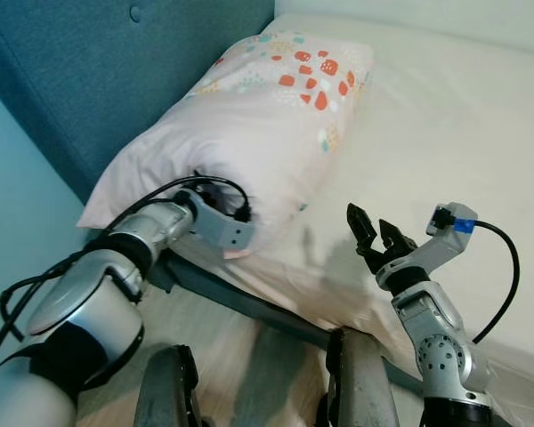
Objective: Clean up the room
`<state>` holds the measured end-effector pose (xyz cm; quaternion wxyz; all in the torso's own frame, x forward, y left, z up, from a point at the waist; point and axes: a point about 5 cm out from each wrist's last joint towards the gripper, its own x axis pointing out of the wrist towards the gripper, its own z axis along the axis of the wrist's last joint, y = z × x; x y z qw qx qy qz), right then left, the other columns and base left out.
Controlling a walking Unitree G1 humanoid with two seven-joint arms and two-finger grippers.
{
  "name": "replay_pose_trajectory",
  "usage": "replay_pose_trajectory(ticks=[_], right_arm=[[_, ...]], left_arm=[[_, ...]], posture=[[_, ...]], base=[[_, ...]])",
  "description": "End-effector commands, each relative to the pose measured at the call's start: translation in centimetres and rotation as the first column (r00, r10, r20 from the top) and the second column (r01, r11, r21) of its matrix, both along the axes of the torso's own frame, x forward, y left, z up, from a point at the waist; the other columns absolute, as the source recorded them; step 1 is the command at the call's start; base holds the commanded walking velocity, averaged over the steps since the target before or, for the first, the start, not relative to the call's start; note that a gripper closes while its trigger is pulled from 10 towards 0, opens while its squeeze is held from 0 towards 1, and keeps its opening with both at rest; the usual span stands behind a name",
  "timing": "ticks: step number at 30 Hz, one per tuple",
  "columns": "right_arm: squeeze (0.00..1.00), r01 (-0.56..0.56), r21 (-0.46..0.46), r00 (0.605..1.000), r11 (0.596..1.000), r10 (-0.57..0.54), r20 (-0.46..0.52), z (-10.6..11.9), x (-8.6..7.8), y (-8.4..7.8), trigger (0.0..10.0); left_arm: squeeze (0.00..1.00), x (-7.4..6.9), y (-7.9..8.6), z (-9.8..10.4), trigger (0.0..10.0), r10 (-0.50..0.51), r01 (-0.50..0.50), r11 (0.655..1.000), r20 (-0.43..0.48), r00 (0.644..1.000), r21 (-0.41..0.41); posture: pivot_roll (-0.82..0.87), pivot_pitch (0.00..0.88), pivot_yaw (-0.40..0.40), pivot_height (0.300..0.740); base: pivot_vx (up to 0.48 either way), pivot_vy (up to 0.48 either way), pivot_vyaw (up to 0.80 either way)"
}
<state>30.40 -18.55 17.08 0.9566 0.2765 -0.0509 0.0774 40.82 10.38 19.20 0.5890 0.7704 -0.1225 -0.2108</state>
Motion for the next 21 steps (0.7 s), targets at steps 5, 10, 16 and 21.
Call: replay_pose_trajectory(ticks=[5, 10, 16, 21], right_arm=[[0.00, 0.002, 0.002, 1.000, 1.000, -0.002, -0.020, -0.2, -0.7, -0.1, 10.0], [0.00, 0.008, -0.003, 1.000, 1.000, -0.008, -0.025, -0.2, -1.1, -0.3, 10.0], [0.00, 0.012, -0.003, 0.999, 1.000, -0.012, -0.030, -0.2, -1.3, -0.3, 10.0], [0.00, 0.008, -0.001, 0.999, 1.000, -0.008, -0.039, -0.5, -1.4, -0.1, 10.0]], left_arm=[[0.00, 0.5, -2.8, 3.6, 10.0, -0.053, 0.056, 0.998, 0.120, 0.991, -0.022], [0.00, 0.7, -4.5, 6.3, 10.0, -0.064, 0.075, 0.996, 0.191, 0.979, -0.050], [0.00, 0.7, -4.4, 6.1, 10.0, -0.064, 0.073, 0.997, 0.189, 0.980, -0.040], [0.00, 0.6, -1.1, 2.2, 10.0, -0.005, -0.001, 0.998, 0.107, 0.994, 0.057]], posture=[[-0.07, 0.331, 0.033, 0.535], [-0.08, 0.338, 0.037, 0.535], [-0.09, 0.335, 0.041, 0.535], [-0.08, 0.328, 0.037, 0.535]], base=[[0.000, 0.000, 0.00], [0.000, 0.000, 0.00], [0.000, 0.000, 0.00], [0.000, 0.000, 0.00]])
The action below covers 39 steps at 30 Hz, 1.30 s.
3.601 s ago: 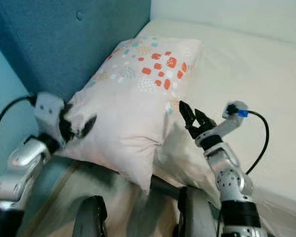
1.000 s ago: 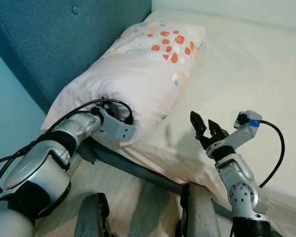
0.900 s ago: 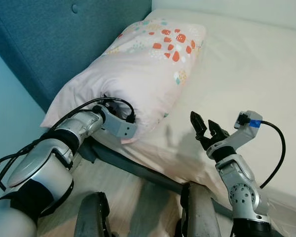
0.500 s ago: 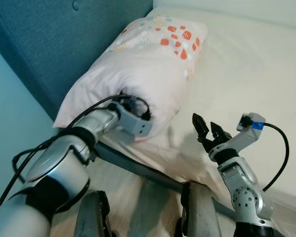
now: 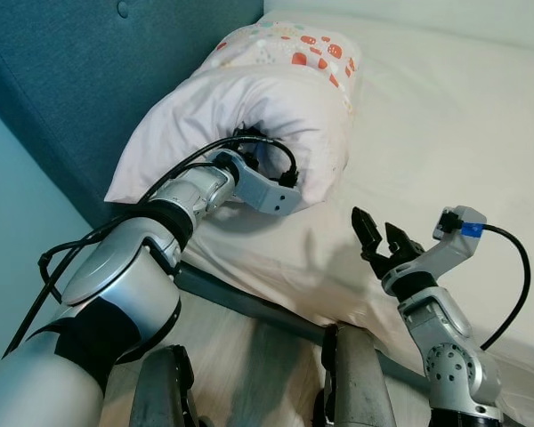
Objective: Clean up the room
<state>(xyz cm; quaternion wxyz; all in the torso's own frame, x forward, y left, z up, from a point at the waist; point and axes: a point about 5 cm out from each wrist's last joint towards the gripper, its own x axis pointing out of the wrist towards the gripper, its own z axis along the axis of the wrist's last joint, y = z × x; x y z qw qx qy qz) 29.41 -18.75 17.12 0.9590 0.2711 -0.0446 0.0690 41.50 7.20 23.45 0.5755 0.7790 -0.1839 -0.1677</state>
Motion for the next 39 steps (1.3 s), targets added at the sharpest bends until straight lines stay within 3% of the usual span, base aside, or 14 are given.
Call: replay_pose_trajectory(ticks=[1, 3, 4, 6, 13, 20, 26, 28, 31, 32, 36, 37, 38, 39], right_arm=[[0.00, -0.005, 0.011, 1.000, 1.000, 0.005, -0.023, -0.5, -0.4, 0.1, 10.0], [0.00, -0.012, 0.010, 1.000, 1.000, 0.012, -0.023, -0.5, -0.3, 0.1, 10.0], [0.00, -0.012, 0.010, 1.000, 1.000, 0.012, -0.023, -0.5, -0.3, 0.1, 10.0], [0.00, -0.014, 0.011, 1.000, 1.000, 0.014, -0.021, -0.4, -0.2, 0.2, 10.0], [0.00, -0.014, 0.017, 1.000, 1.000, 0.014, -0.022, -0.4, 0.0, 0.2, 10.0], [0.00, -0.023, 0.021, 1.000, 1.000, 0.023, -0.019, -0.4, 0.4, 0.5, 10.0], [0.00, -0.033, 0.017, 0.999, 0.999, 0.033, -0.018, -0.3, 0.9, 0.6, 10.0], [0.00, -0.033, 0.012, 0.999, 0.999, 0.033, -0.015, -0.2, 1.3, 0.4, 10.0], [0.00, -0.032, 0.011, 0.999, 0.999, 0.032, -0.013, -0.1, 1.4, 0.2, 10.0], [0.00, -0.033, 0.010, 0.999, 0.999, 0.033, -0.007, 0.0, 1.9, 0.2, 10.0], [0.00, -0.037, 0.009, 0.999, 0.999, 0.037, 0.003, 0.2, 2.4, 0.2, 10.0], [0.00, -0.040, 0.010, 0.999, 0.999, 0.040, 0.009, 0.3, 2.7, 0.2, 10.0], [0.00, -0.044, 0.011, 0.999, 0.999, 0.044, 0.015, 0.4, 3.1, 0.3, 10.0], [0.00, -0.044, 0.011, 0.999, 0.999, 0.044, 0.015, 0.4, 3.1, 0.3, 10.0]], left_arm=[[0.00, -0.1, 2.1, -2.0, 10.0, 0.051, -0.048, 0.997, -0.035, 0.998, 0.060], [0.00, -0.3, 5.9, -4.3, 10.0, 0.153, -0.140, 0.980, -0.088, 0.984, 0.144], [0.00, -0.3, 5.9, -4.3, 10.0, 0.153, -0.140, 0.980, -0.088, 0.984, 0.144], [0.00, -0.5, 8.5, -5.1, 10.0, 0.232, -0.211, 0.961, -0.111, 0.966, 0.177], [0.00, -1.0, 13.4, -5.4, 10.0, 0.370, -0.337, 0.913, -0.116, 0.922, 0.231], [0.00, -1.0, 13.0, -5.5, 10.0, 0.350, -0.316, 0.919, -0.120, 0.929, 0.236], [0.00, -1.8, 10.4, -7.8, 10.0, 0.240, -0.174, 0.957, -0.295, 0.925, 0.232], [0.00, -2.8, 10.5, -9.6, 10.0, 0.232, -0.119, 0.955, -0.438, 0.868, 0.271], [0.00, -3.2, 10.9, -10.2, 10.0, 0.242, -0.106, 0.952, -0.494, 0.835, 0.288], [0.00, -3.9, 11.8, -10.8, 10.0, 0.265, -0.106, 0.950, -0.581, 0.769, 0.294], [0.00, -3.9, 12.4, -10.3, 10.0, 0.264, -0.115, 0.955, -0.602, 0.753, 0.275], [0.17, -3.8, 12.7, -9.8, 10.0, 0.263, -0.124, 0.957, -0.611, 0.746, 0.261], [1.00, -3.9, 13.2, -9.3, 10.0, 0.269, -0.148, 0.960, -0.653, 0.707, 0.236], [1.00, -3.9, 13.2, -9.3, 10.0, 0.269, -0.148, 0.960, -0.653, 0.707, 0.236]], posture=[[-0.08, 0.328, 0.037, 0.535], [-0.08, 0.322, 0.036, 0.535], [-0.08, 0.322, 0.036, 0.535], [-0.08, 0.315, 0.038, 0.535], [-0.05, 0.307, 0.037, 0.535], [-0.05, 0.299, 0.034, 0.535], [-0.05, 0.268, 0.033, 0.535], [-0.04, 0.246, 0.032, 0.535], [-0.04, 0.246, 0.032, 0.535], [-0.02, 0.214, 0.031, 0.535], [-0.01, 0.198, 0.029, 0.535], [0.00, 0.181, 0.029, 0.535], [0.01, 0.163, 0.026, 0.535], [0.01, 0.163, 0.026, 0.535]], base=[[0.000, 0.000, 0.00], [0.000, 0.000, 0.00], [0.000, 0.000, 0.00], [0.000, 0.000, 0.00], [0.000, 0.000, 0.00], [0.000, 0.000, 0.00], [0.000, 0.000, 0.00], [0.000, 0.000, 0.00], [0.000, 0.000, 0.00], [0.000, 0.000, 0.00], [0.000, 0.000, 0.00], [0.000, 0.000, 0.00], [0.000, 0.000, 0.00], [0.000, 0.000, 0.00]])
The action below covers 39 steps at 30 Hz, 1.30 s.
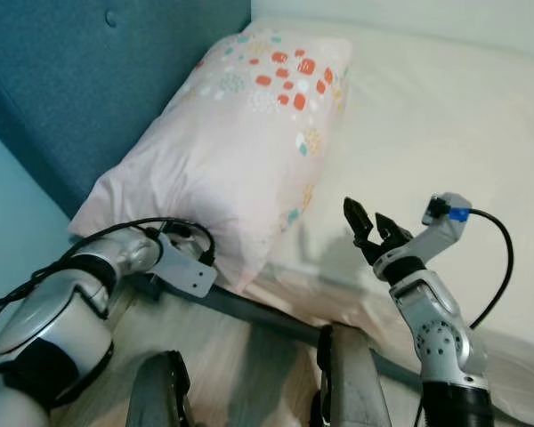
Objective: Clean up the room
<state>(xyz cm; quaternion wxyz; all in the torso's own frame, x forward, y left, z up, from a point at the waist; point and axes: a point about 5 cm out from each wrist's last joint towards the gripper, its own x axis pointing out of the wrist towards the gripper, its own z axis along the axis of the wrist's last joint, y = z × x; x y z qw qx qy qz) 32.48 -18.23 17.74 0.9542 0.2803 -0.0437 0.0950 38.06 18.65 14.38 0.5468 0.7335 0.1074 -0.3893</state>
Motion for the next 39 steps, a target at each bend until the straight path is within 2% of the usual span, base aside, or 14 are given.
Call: replay_pose_trajectory(ticks=[1, 9, 14, 15, 16, 17, 18, 19, 23, 28, 29, 31, 34, 39], right_arm=[[0.00, 0.004, -0.006, 1.000, 1.000, -0.004, 0.008, -0.1, 0.3, -0.2, 10.0], [0.00, -0.010, -0.015, 1.000, 1.000, 0.010, 0.003, -0.4, 1.6, -0.1, 10.0], [0.00, 0.017, -0.085, 0.994, 0.996, -0.026, -0.105, -3.4, 2.0, -1.0, 10.0], [0.00, 0.016, -0.106, 0.991, 0.994, -0.030, -0.134, -4.4, 1.9, -1.1, 10.0], [0.00, 0.016, -0.106, 0.991, 0.994, -0.030, -0.134, -4.4, 1.9, -1.1, 10.0], [0.00, 0.016, -0.106, 0.988, 0.994, -0.032, -0.153, -5.1, 1.8, -1.2, 10.0], [0.00, 0.015, -0.100, 0.984, 0.995, -0.032, -0.173, -6.0, 1.6, -1.3, 10.0], [0.00, 0.015, -0.100, 0.984, 0.995, -0.032, -0.173, -6.0, 1.6, -1.3, 10.0], [0.00, 0.008, -0.114, 0.967, 0.993, -0.037, -0.254, -8.7, 1.0, -1.5, 10.0], [0.00, -0.002, -0.128, 0.957, 0.992, -0.035, -0.288, -9.9, 0.6, -1.6, 10.0], [0.00, -0.009, -0.141, 0.948, 0.990, -0.036, -0.315, -10.9, 0.3, -1.6, 10.0], [0.00, -0.009, -0.141, 0.948, 0.990, -0.036, -0.315, -10.9, 0.3, -1.6, 10.0], [0.00, -0.021, -0.163, 0.931, 0.986, -0.040, -0.362, -12.5, -0.5, -1.8, 10.0], [0.00, -0.018, -0.187, 0.899, 0.982, -0.066, -0.434, -14.8, -1.6, -2.3, 10.0]], left_arm=[[1.00, -0.5, 2.2, 0.1, 10.0, 0.082, -0.083, 0.997, -0.088, 0.993, -0.005], [1.00, -1.8, 3.1, 0.9, 10.0, 0.115, -0.169, 0.981, -0.427, 0.897, -0.091], [1.00, -1.3, 0.7, 3.1, 10.0, -0.057, -0.190, 0.866, -0.468, 0.882, -0.463], [1.00, -1.0, 0.2, 3.6, 10.0, -0.081, -0.238, 0.750, -0.443, 0.893, -0.617], [1.00, -1.0, 0.2, 3.6, 10.0, -0.081, -0.238, 0.750, -0.443, 0.893, -0.617], [1.00, -0.8, 0.0, 3.6, 10.0, -0.075, -0.266, 0.616, -0.391, 0.917, -0.741], [0.00, -0.5, 0.2, 3.0, 10.0, -0.010, -0.354, 0.403, -0.391, 0.920, -0.844], [0.00, -0.5, 0.2, 3.0, 10.0, -0.010, -0.354, 0.403, -0.391, 0.920, -0.844], [0.00, -1.6, 1.4, -2.5, 10.0, 0.167, -0.540, -0.106, -0.550, 0.818, -0.835], [0.00, -2.8, 2.1, -5.1, 10.0, 0.204, -0.576, -0.286, -0.636, 0.744, -0.766], [0.00, -3.9, 3.2, -7.0, 10.0, 0.241, -0.583, -0.427, -0.708, 0.663, -0.691], [0.00, -3.9, 3.2, -7.0, 10.0, 0.241, -0.583, -0.427, -0.708, 0.663, -0.691], [0.00, -6.7, 5.4, -10.7, 10.0, 0.323, -0.547, -0.615, -0.814, 0.482, -0.568], [0.00, -10.6, 7.2, -14.4, 10.0, 0.430, -0.544, -0.661, -0.855, 0.289, -0.517]], posture=[[0.01, 0.158, 0.025, 0.535], [0.02, 0.088, 0.016, 0.535], [0.03, 0.047, 0.008, 0.535], [0.03, 0.038, 0.008, 0.535], [0.03, 0.038, 0.008, 0.535], [0.03, 0.027, 0.005, 0.540], [0.04, 0.018, 0.000, 0.545], [0.04, 0.018, 0.000, 0.545], [0.04, 0.000, -0.020, 0.564], [0.05, 0.000, -0.038, 0.574], [0.06, 0.000, -0.043, 0.579], [0.06, 0.000, -0.043, 0.579], [0.06, 0.000, -0.047, 0.589], [0.05, 0.000, -0.040, 0.608]], base=[[0.000, 0.000, 0.00], [0.000, 0.000, 0.00], [0.000, 0.000, 0.00], [0.000, 0.000, 0.00], [0.000, 0.000, 0.00], [0.000, 0.000, 0.00], [0.000, 0.000, 0.00], [0.000, 0.000, 0.00], [0.000, 0.000, 0.00], [0.000, 0.000, 0.00], [0.000, 0.000, 0.00], [0.000, 0.000, 0.00], [-0.480, 0.000, 0.00], [-0.096, 0.000, 0.00]])
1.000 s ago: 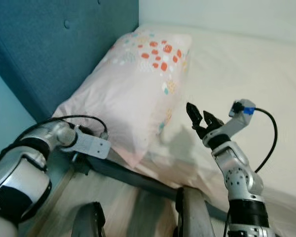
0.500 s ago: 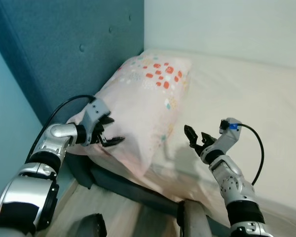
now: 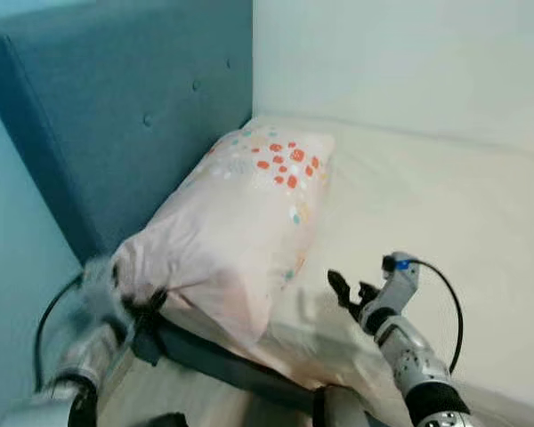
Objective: Clean up the room
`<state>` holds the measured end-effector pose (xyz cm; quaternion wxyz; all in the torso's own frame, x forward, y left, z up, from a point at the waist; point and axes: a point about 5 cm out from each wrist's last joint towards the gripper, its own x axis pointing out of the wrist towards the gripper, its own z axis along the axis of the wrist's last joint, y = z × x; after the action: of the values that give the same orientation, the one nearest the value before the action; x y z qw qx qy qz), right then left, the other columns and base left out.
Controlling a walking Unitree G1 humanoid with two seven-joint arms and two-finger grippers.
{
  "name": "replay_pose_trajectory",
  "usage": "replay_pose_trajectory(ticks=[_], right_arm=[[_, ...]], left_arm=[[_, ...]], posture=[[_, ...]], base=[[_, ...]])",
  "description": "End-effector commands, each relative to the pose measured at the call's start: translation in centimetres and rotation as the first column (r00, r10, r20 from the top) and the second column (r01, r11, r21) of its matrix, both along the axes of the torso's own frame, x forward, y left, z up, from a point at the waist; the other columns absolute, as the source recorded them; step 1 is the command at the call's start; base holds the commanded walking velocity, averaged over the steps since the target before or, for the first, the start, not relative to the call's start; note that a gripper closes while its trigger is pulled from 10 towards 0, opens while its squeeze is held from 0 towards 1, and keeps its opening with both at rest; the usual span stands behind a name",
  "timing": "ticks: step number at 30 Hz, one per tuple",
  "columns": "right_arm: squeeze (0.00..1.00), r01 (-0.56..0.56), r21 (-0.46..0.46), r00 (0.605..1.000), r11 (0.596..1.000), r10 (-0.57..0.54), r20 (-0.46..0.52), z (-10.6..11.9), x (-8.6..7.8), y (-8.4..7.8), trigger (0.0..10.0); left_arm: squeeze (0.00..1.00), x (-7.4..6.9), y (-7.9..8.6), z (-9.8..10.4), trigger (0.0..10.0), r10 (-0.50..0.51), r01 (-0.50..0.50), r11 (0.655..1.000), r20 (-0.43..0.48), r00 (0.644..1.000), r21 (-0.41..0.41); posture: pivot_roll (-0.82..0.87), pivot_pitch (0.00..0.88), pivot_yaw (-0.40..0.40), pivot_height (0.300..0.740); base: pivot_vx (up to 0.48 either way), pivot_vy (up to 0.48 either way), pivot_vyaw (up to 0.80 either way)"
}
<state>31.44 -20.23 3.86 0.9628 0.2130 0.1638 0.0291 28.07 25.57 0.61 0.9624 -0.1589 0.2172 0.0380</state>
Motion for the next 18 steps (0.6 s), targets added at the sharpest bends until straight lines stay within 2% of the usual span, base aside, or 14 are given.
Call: replay_pose_trajectory(ticks=[1, 7, 8, 10, 11, 13, 14, 18], right_arm=[[0.00, 0.006, -0.022, 1.000, 1.000, -0.007, -0.029, -0.9, -0.6, -0.3, 10.0], [0.00, 0.029, -0.073, 0.984, 0.997, -0.041, -0.174, -4.3, -3.4, -1.3, 10.0], [0.00, 0.029, -0.073, 0.984, 0.997, -0.041, -0.174, -4.3, -3.4, -1.3, 10.0], [0.00, 0.037, -0.076, 0.978, 0.996, -0.052, -0.203, -5.0, -4.2, -1.5, 10.0], [0.00, 0.037, -0.076, 0.978, 0.996, -0.052, -0.203, -5.0, -4.2, -1.5, 10.0], [0.00, 0.044, -0.085, 0.969, 0.995, -0.063, -0.237, -5.8, -5.1, -1.8, 10.0], [0.00, 0.044, -0.085, 0.969, 0.995, -0.063, -0.237, -5.8, -5.1, -1.8, 10.0], [0.00, 0.061, -0.109, 0.940, 0.992, -0.094, -0.327, -7.5, -7.1, -2.3, 10.0]], left_arm=[[0.00, -0.6, 0.3, -0.6, 10.0, 0.040, -0.039, 0.999, -0.042, 0.998, 0.012], [0.00, -4.7, -0.2, -4.3, 10.0, 0.110, -0.106, 0.994, -0.228, 0.967, 0.030], [0.00, -4.7, -0.2, -4.3, 10.0, 0.110, -0.106, 0.994, -0.228, 0.967, 0.030], [0.00, -6.0, -0.4, -5.4, 10.0, 0.125, -0.124, 0.992, -0.282, 0.951, 0.022], [0.00, -6.0, -0.4, -5.4, 10.0, 0.125, -0.124, 0.992, -0.282, 0.951, 0.022], [0.00, -7.6, -0.7, -6.4, 10.0, 0.130, -0.128, 0.991, -0.343, 0.930, 0.028], [0.00, -7.6, -0.7, -6.4, 10.0, 0.130, -0.128, 0.991, -0.343, 0.930, 0.028], [0.00, -9.9, -0.7, -7.7, 10.0, 0.159, -0.156, 0.987, -0.423, 0.892, 0.041]], posture=[[0.05, 0.000, -0.040, 0.608], [0.04, 0.000, -0.039, 0.637], [0.04, 0.000, -0.039, 0.637], [0.04, 0.000, -0.039, 0.647], [0.04, 0.000, -0.039, 0.647], [0.04, 0.000, -0.041, 0.656], [0.04, 0.000, -0.041, 0.656], [0.05, 0.000, -0.043, 0.676]], base=[[0.000, 0.000, 0.00], [0.000, 0.000, 0.00], [0.000, 0.000, 0.00], [0.000, 0.000, 0.00], [0.000, 0.000, 0.00], [0.000, 0.000, 0.00], [0.000, 0.000, 0.00], [0.000, 0.000, 0.00]])
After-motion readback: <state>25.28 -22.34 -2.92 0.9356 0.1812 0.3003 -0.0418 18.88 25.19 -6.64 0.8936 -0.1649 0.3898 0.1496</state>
